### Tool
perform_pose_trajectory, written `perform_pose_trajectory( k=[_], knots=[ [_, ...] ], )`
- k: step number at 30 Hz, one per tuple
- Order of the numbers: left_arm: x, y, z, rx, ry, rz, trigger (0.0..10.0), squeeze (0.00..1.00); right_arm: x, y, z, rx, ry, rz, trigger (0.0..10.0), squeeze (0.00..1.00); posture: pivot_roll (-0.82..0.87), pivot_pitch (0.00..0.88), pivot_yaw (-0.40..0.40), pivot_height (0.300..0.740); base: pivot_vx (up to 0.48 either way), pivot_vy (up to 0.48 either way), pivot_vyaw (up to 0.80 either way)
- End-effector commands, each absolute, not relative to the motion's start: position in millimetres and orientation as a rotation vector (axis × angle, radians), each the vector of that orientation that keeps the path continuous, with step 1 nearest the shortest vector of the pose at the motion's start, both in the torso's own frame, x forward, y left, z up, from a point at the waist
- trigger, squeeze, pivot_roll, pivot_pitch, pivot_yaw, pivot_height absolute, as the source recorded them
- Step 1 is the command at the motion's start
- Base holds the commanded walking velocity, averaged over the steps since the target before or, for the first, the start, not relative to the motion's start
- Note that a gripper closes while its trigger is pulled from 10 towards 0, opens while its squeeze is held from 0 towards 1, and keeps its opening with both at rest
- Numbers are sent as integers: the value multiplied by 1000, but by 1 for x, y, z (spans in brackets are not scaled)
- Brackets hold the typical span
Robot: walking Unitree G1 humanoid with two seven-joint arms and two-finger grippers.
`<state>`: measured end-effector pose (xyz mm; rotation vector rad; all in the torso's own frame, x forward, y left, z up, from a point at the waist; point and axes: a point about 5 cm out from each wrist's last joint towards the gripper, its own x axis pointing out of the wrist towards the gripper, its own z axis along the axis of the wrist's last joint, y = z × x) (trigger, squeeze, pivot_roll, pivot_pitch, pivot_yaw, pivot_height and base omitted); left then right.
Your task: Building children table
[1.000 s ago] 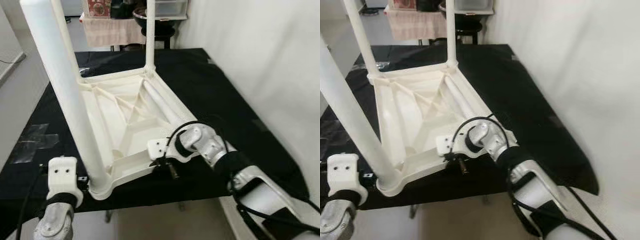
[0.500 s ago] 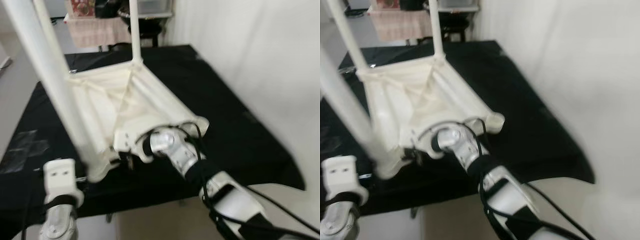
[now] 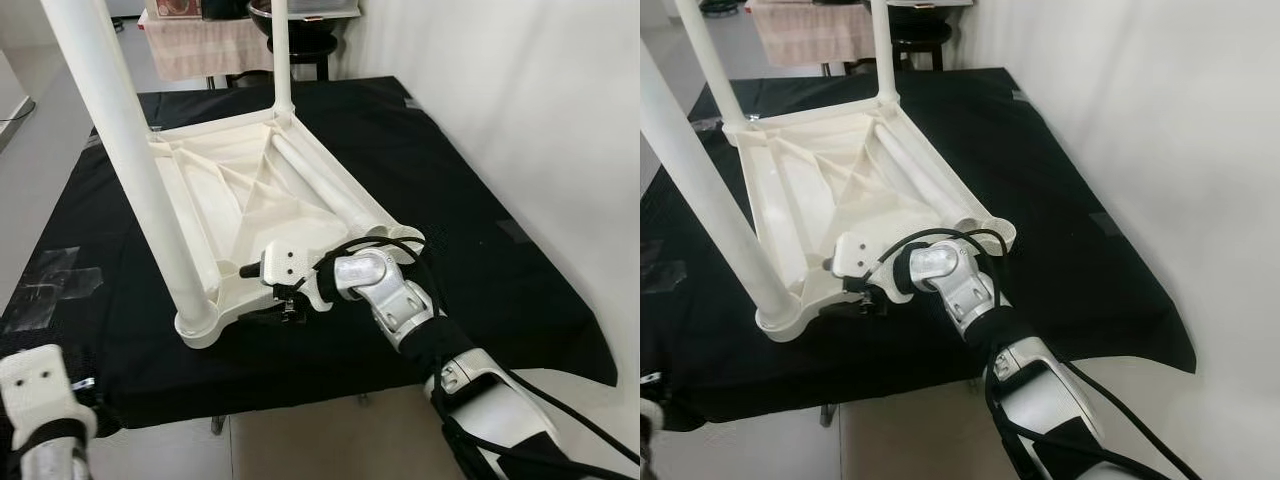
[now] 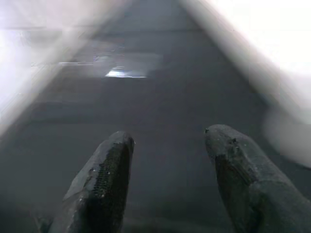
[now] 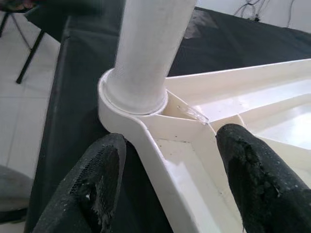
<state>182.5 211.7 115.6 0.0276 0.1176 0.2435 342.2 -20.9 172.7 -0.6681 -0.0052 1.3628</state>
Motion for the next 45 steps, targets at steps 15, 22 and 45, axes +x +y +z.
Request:
perform_pose_trajectory(
  k=[15,22,45],
  knots=[
    [203,162,147,28,-29,-287,10000,1000,361,-74,190,-603,29,1235,10000,0,2,78,11,740,0,0,0],
    [235,170,153,106,-96,-195,10000,1000,366,-91,192,-591,36,1159,10000,0,-22,66,14,740,0,0,0],
    [216,237,125,155,21,444,10000,1000,356,-105,181,-599,90,1215,10000,0,-11,70,19,740,0,0,0]
  ],
)
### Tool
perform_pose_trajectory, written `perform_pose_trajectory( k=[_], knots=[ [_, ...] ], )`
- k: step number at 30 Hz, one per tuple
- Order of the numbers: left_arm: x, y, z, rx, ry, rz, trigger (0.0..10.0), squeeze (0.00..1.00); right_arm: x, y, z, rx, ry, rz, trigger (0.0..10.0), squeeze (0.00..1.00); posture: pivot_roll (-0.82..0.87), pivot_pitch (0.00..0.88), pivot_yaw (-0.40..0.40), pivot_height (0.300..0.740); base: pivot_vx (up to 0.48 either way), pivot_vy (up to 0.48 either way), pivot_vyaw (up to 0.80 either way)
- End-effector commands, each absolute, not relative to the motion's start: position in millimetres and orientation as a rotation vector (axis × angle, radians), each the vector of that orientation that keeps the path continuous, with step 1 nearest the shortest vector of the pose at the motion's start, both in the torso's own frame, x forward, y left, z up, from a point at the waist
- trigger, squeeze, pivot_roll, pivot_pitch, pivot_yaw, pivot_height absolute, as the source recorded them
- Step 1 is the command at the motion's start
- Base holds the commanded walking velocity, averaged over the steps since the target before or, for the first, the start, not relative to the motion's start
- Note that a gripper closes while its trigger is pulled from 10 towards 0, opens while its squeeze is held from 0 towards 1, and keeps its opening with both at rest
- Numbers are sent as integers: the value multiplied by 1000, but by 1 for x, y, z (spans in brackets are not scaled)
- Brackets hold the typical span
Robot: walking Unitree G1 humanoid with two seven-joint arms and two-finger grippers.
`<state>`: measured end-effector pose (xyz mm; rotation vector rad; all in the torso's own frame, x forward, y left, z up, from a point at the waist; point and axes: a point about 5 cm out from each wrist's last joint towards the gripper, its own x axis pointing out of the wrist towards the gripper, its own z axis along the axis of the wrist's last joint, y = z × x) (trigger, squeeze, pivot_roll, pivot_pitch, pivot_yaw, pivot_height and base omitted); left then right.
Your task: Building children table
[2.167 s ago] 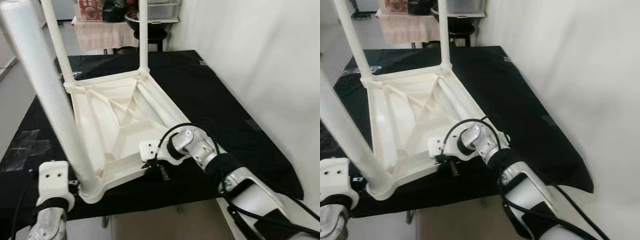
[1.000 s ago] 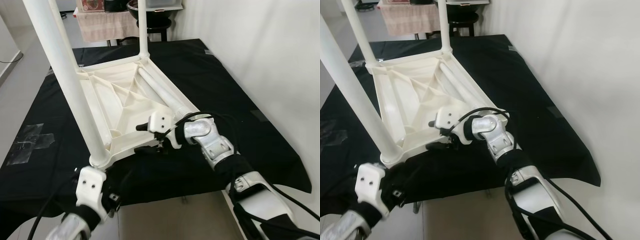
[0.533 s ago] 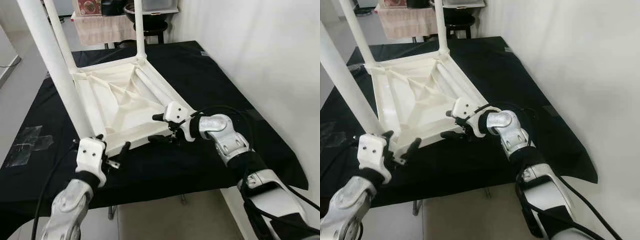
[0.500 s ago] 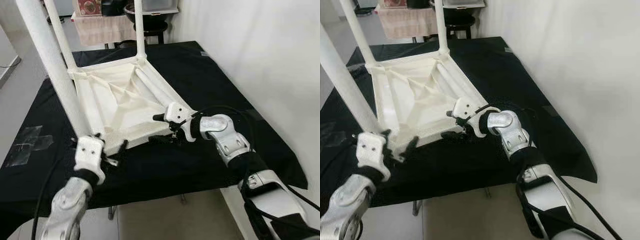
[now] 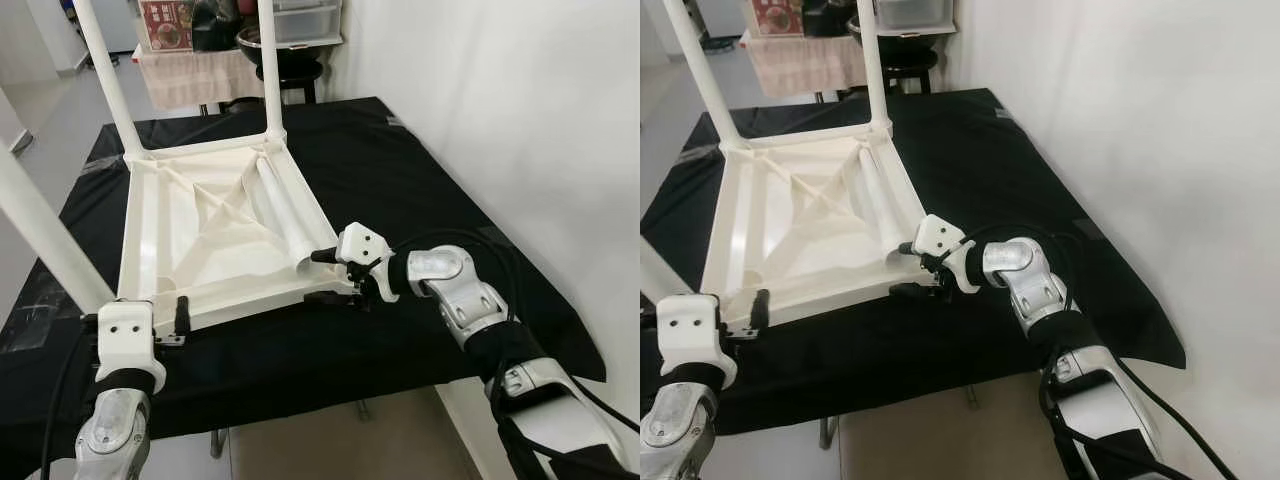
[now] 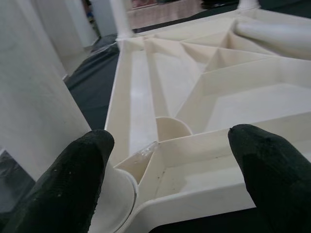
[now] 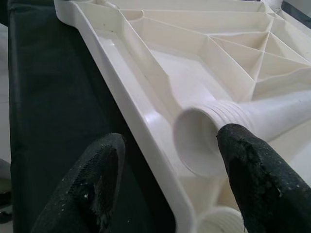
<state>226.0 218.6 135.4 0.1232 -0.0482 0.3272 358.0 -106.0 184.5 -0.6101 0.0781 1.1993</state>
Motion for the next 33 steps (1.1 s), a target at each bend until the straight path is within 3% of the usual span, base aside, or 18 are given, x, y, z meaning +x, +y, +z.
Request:
perform_pose_trajectory(
  k=[1,2,3,4,5,7,8,11,16,23,27,33],
  knots=[
    [213,241,123,162,34,473,10000,1000,356,-104,180,-600,90,1215,10000,0,-11,70,19,740,0,0,0],
    [213,241,123,162,34,473,10000,1000,356,-104,180,-600,90,1215,10000,0,-11,70,19,740,0,0,0],
    [209,248,121,169,48,511,10000,859,356,-103,180,-598,88,1201,10000,0,-11,70,19,740,0,0,0],
    [209,250,122,175,46,520,10000,427,356,-102,179,-594,87,1196,10000,0,-11,70,19,740,0,0,0],
    [211,248,123,175,41,513,10000,71,356,-101,179,-591,84,1194,10000,0,-14,70,20,740,0,0,0],
    [213,246,125,175,35,502,10000,71,355,-100,179,-589,82,1194,10000,0,-17,70,21,740,0,0,0],
    [215,243,125,164,29,481,10000,0,355,-100,179,-585,79,1181,10000,0,-21,70,24,740,0,0,0],
    [219,237,124,143,27,439,10000,0,356,-100,179,-579,81,1162,10000,0,-22,70,24,740,0,0,0],
    [236,171,127,80,-7,9,10000,0,341,-96,167,-567,105,1224,10000,0,-31,73,21,740,0,0,0],
    [233,154,124,107,19,-120,10000,0,335,-99,165,-546,108,1239,10000,0,-41,75,23,740,0,0,0],
    [228,152,118,111,59,-170,10000,0,341,-92,162,-490,115,1102,10000,0,-42,72,26,740,0,0,0],
    [224,149,116,115,68,-207,10000,0,338,-85,164,-431,91,1081,10000,0,-44,71,25,740,0,0,0]
  ],
)
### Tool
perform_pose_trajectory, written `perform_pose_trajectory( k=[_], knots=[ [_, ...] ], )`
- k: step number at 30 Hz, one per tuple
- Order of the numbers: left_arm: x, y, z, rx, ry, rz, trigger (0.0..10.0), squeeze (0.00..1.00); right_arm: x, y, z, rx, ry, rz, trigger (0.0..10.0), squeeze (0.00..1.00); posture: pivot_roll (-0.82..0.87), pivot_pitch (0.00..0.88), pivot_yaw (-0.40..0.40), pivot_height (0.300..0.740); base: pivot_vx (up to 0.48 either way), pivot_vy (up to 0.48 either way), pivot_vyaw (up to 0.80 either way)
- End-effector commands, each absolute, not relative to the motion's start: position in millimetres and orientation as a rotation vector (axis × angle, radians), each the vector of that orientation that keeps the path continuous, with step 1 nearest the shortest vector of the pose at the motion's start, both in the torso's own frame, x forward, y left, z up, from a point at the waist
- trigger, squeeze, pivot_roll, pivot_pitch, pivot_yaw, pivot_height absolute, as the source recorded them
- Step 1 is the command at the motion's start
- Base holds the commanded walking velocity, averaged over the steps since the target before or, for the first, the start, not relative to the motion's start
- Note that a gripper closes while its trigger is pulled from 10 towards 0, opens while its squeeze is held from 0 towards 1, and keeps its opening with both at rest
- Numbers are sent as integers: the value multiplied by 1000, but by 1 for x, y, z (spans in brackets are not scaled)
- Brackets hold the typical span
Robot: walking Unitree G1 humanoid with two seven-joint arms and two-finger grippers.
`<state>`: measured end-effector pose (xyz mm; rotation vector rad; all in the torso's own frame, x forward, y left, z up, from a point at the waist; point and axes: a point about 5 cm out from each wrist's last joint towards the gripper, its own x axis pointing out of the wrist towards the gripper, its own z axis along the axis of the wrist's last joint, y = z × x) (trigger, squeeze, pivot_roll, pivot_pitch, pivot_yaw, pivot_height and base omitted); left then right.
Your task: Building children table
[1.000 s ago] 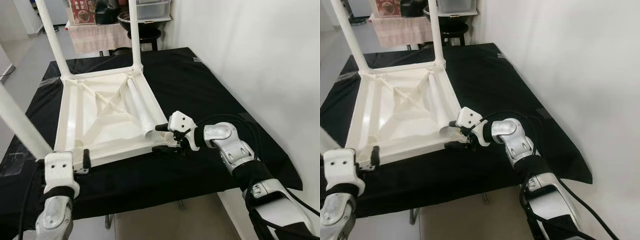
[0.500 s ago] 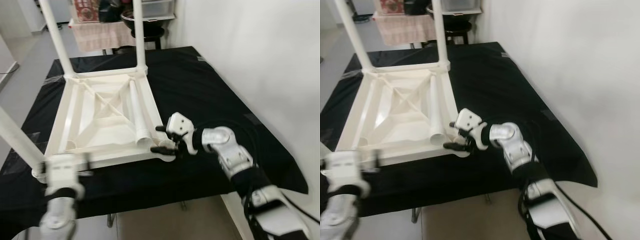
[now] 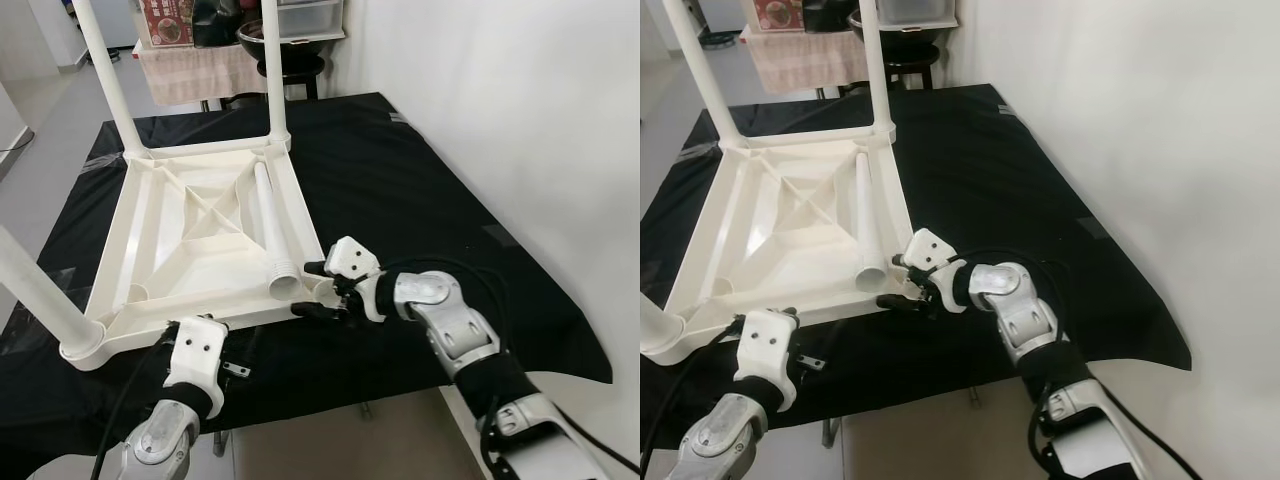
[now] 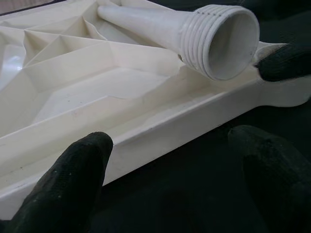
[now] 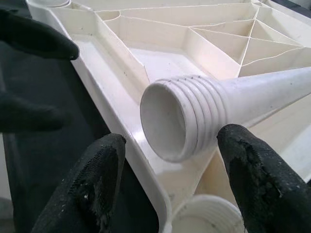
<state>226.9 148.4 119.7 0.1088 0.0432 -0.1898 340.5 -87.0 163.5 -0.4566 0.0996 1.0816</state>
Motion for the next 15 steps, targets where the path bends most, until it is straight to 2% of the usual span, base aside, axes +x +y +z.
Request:
perform_pose_trajectory(
  k=[1,10,15],
  knots=[
    [222,148,115,111,71,-220,10000,0,338,-82,166,-417,80,1062,10000,0,-45,69,24,740,0,0,0],
    [222,145,115,120,69,-243,10000,0,349,-77,173,-440,64,888,10000,0,-43,64,19,740,0,0,0],
    [222,145,114,117,70,-240,10000,0,351,-75,173,-514,57,805,10000,0,-44,58,15,740,0,0,0]
  ],
)
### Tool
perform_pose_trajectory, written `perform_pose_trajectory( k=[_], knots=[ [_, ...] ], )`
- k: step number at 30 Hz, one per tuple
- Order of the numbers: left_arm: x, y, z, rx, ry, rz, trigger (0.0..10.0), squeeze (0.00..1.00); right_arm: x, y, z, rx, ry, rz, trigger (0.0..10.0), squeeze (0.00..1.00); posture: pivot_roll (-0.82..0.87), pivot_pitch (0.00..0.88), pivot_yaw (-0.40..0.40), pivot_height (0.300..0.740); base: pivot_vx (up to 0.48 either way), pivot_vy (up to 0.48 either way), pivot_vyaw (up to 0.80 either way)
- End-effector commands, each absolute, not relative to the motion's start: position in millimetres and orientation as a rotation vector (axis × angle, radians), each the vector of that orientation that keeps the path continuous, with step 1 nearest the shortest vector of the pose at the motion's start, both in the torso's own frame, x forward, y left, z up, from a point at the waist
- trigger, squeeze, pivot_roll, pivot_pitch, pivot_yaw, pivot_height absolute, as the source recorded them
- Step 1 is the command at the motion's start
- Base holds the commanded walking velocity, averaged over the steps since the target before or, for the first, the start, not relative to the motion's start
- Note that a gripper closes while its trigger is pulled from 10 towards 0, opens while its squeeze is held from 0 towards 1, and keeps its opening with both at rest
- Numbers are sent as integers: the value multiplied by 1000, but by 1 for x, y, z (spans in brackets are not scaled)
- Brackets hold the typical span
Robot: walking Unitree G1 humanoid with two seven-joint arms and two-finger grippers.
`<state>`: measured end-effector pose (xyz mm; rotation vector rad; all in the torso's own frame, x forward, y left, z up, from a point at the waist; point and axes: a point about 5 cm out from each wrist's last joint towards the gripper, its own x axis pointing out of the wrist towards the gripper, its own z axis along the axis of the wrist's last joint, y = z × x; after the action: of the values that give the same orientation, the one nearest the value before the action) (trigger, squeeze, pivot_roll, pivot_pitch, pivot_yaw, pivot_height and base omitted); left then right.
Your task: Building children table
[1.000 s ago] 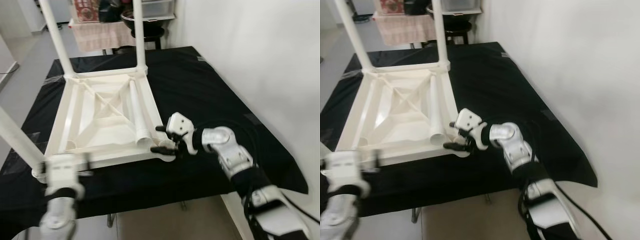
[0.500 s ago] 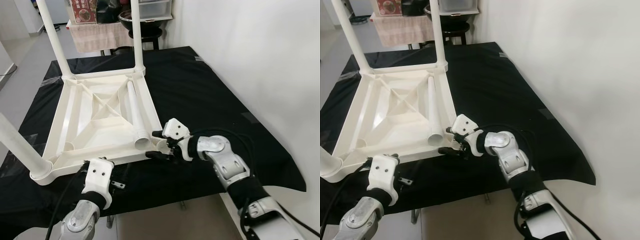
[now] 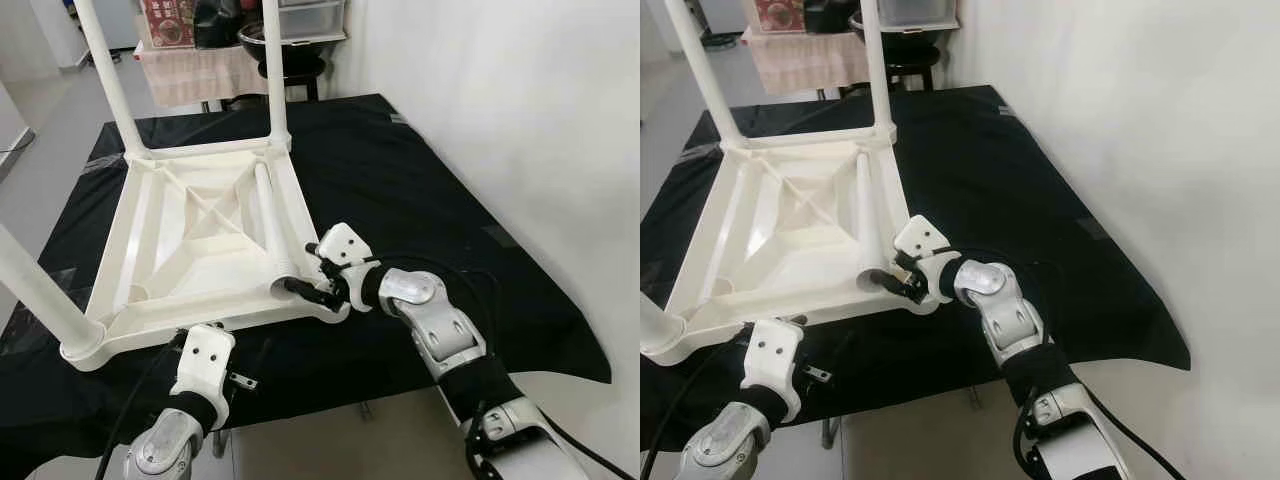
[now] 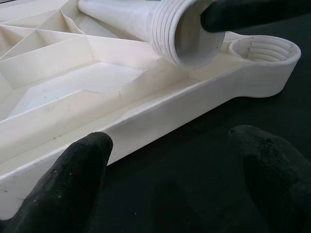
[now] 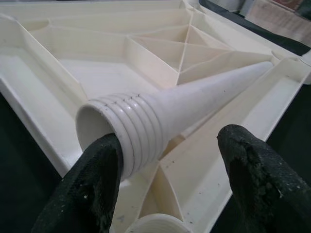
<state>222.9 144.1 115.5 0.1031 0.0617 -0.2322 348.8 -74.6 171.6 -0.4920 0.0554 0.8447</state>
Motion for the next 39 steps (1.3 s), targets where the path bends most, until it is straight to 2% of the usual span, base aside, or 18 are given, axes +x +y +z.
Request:
perform_pose_trajectory(
  k=[1,12,17,18,19,20,21,28,39],
  knots=[
    [222,145,114,117,70,-241,10000,0,352,-75,173,-532,57,779,10000,0,-44,58,15,740,0,0,0],
    [224,144,113,121,71,-250,10000,0,357,-72,166,-586,95,544,10000,0,-53,43,9,740,0,0,0],
    [227,143,114,124,64,-248,10000,0,360,-63,163,-637,87,498,10000,0,-58,43,5,740,0,0,0],
    [227,143,114,124,61,-245,10000,0,361,-60,163,-654,77,493,6980,0,-61,43,4,740,0,0,0],
    [227,143,114,124,61,-245,10000,0,361,-60,163,-654,77,493,6980,0,-61,43,4,740,0,0,0],
    [228,143,115,123,58,-242,10000,0,363,-57,163,-676,73,494,2745,0,-62,45,4,740,0,0,0],
    [229,143,116,120,54,-237,10000,0,365,-54,161,-699,67,495,0,0,-62,45,3,740,0,0,0],
    [229,144,117,119,49,-226,10000,0,364,-50,159,-724,55,506,0,0,-54,49,-1,740,0,0,0],
    [234,145,123,126,29,-221,10000,0,363,-48,161,-657,4,566,0,0,-61,49,7,740,0,0,0]
  ],
)
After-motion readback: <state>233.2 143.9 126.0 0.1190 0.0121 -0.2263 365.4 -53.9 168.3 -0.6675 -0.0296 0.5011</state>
